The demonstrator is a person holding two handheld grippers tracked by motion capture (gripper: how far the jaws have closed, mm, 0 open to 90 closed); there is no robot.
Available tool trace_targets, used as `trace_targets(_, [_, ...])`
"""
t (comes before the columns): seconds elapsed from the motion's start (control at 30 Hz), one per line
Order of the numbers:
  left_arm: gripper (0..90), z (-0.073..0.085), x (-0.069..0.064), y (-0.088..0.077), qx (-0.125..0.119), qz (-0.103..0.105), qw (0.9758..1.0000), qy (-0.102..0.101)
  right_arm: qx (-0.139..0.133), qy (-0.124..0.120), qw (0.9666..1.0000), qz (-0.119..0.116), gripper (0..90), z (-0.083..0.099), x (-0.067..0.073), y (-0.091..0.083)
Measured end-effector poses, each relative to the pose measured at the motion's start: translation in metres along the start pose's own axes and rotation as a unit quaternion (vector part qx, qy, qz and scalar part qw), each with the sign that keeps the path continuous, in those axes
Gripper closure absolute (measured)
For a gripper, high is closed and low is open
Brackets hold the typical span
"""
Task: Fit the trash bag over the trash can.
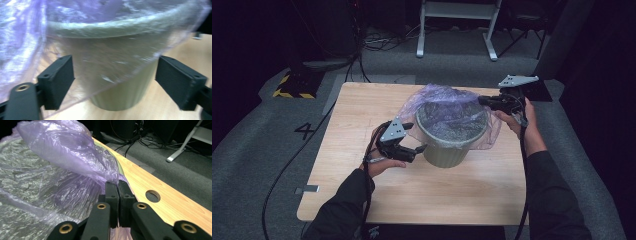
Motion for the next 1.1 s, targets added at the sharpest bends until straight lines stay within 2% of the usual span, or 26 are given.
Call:
trace_targets(0.03, [15.1, 0.001, 0.001, 0.003, 0.006, -0.006, 1.0, 0.0, 0.0, 0.0, 1.0, -0.003, 88.2, 0.0, 0.001, 0.0])
trace_targets(0.1, [15.6, 0.002, -0.001, 0.005, 0.01, -0.004, 0.9999, 0.012, 0.003, 0.0, 1.0, -0.005, 87.9, 0.001, 0.002, 0.001])
trace_targets(0.13, [18.2, 0.002, 0.0, 0.006, 0.017, -0.012, 0.9996, 0.018, 0.005, 0.0, 1.0, -0.008, 88.0, 0.002, 0.003, 0.001])
trace_targets(0.23, [41.9, 0.004, 0.001, 0.007, 0.031, -0.02, 0.9989, 0.03, 0.005, -0.002, 0.9999, -0.01, 87.6, 0.002, 0.005, 0.001])
trace_targets(0.27, [49.5, 0.006, 0.001, 0.007, 0.038, -0.021, 0.9982, 0.041, 0.005, -0.002, 0.9999, -0.011, 87.6, 0.002, 0.005, 0.001])
trace_targets(0.3, [61.8, 0.006, 0.001, 0.007, 0.04, -0.021, 0.9979, 0.046, 0.006, -0.002, 0.9999, -0.011, 87.6, 0.002, 0.005, 0.002])
trace_targets(0.37, [69.2, 0.005, 0.001, 0.006, 0.032, -0.012, 0.9986, 0.039, 0.004, -0.002, 0.9999, -0.012, 87.5, 0.001, 0.005, 0.002])
trace_targets(0.43, [82.0, 0.006, 0.002, 0.004, 0.033, -0.011, 0.9984, 0.044, 0.002, 0.0, 0.9999, -0.011, 87.5, 0.001, 0.005, 0.002])
trace_targets(0.5, [89.4, 0.006, 0.001, 0.003, 0.03, 0.0, 0.9986, 0.044, -0.002, 0.005, 0.9999, -0.01, 87.5, 0.0, 0.004, 0.002])
trace_targets(0.57, [89.8, 0.008, 0.0, 0.003, 0.036, 0.005, 0.9984, 0.045, -0.003, 0.005, 1.0, -0.008, 87.5, 0.0, 0.003, 0.002])
trace_targets(0.63, [89.9, 0.01, -0.003, 0.004, 0.038, 0.025, 0.9981, 0.042, -0.006, 0.009, 0.9999, -0.002, 87.5, 0.0, 0.001, 0.003])
trace_targets(0.7, [90.0, 0.013, -0.005, 0.004, 0.045, 0.035, 0.9973, 0.047, -0.01, 0.012, 0.9999, 0.003, 87.8, -0.001, -0.001, 0.004])
trace_targets(0.9, [90.0, 0.021, -0.013, 0.004, 0.064, 0.071, 0.9936, 0.06, -0.016, 0.04, 0.9987, 0.025, 88.9, -0.001, -0.016, 0.007])
trace_targets(1.0, [90.0, 0.026, -0.018, 0.002, 0.075, 0.085, 0.9914, 0.065, -0.024, 0.059, 0.997, 0.044, 88.9, -0.001, -0.028, 0.009])
trace_targets(1.1, [90.0, 0.029, -0.019, 0.0, 0.081, 0.096, 0.9896, 0.07, -0.021, 0.067, 0.995, 0.071, 88.9, 0.001, -0.04, 0.011])
Point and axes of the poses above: each handheld gripper's, and its own axes: y roughly forward along the jaws, z roughly out of its underside, x roughly to its left, the point moved 10 cm from there along y, roughly forward along the jaws, and after that the axes turned 4 degrees about y, right-handed, at the moved point
